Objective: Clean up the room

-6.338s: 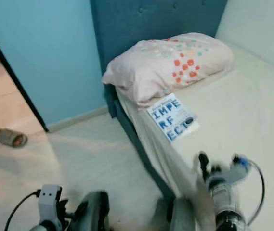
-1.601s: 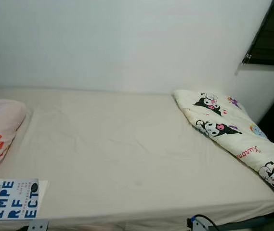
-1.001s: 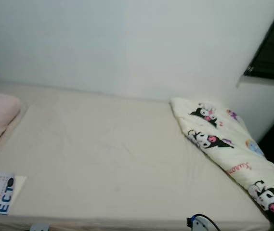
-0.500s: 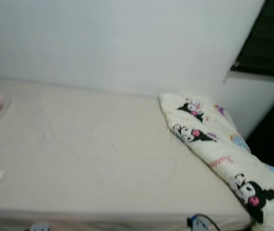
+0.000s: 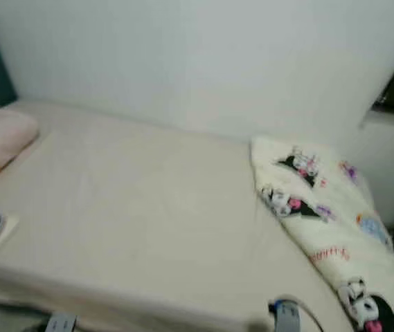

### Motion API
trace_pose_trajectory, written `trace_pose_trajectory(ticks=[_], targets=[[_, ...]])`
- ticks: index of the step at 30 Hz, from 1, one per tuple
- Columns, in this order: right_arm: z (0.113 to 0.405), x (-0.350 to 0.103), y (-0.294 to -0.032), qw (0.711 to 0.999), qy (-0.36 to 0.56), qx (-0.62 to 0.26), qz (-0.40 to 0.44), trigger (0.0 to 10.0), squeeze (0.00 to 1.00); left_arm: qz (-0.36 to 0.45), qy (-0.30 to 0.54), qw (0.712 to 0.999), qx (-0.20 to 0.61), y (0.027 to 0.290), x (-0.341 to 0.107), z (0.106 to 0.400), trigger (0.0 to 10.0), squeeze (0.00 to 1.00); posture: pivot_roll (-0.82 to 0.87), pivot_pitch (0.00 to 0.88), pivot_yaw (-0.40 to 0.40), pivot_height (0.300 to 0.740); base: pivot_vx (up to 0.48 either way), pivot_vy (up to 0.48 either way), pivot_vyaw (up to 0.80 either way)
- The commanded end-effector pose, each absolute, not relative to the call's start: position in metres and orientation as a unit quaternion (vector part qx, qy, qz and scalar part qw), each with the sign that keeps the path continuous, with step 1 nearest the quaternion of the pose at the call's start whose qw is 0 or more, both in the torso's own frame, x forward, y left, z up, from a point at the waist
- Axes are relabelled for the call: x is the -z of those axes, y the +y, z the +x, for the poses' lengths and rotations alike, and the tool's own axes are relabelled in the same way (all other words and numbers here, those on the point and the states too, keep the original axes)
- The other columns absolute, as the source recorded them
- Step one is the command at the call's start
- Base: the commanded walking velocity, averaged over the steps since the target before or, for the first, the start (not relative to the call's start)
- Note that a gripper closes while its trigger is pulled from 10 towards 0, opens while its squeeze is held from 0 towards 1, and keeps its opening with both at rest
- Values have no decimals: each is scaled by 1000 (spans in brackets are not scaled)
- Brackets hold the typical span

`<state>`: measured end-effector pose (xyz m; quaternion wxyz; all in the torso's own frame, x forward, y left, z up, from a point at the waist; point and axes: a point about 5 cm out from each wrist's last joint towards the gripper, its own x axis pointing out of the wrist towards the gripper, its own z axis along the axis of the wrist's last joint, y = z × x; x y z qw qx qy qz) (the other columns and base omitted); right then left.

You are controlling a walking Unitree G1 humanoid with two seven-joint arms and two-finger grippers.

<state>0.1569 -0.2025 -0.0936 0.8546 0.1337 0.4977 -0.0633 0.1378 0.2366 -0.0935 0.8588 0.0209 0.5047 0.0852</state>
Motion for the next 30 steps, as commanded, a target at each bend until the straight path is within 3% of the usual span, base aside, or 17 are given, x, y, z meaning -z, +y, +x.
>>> trace_pose_trajectory(ticks=[1, 8, 15, 20, 30], targets=[[154, 94, -206, 850, 506, 68, 127, 10000, 0, 25, 511, 856, -75, 234, 95, 136, 10000, 0, 96, 0, -147, 740, 0, 0, 0], [153, 95, -207, 849, 510, 70, 123, 10000, 0, 24, 513, 855, -72, 233, 96, 134, 10000, 0, 95, 0, -144, 740, 0, 0, 0], [150, 96, -205, 844, 517, 72, 125, 10000, 0, 22, 514, 854, -72, 233, 96, 133, 10000, 0, 93, 0, -143, 740, 0, -480, -732], [150, 96, -206, 843, 518, 72, 122, 10000, 0, 17, 513, 855, -70, 231, 96, 134, 10000, 0, 92, 0, -143, 740, 0, -480, 0], [148, 97, -205, 841, 523, 70, 119, 10000, 0, 15, 515, 854, -69, 230, 97, 133, 10000, 0, 89, 0, -142, 740, 0, -48, 0]])
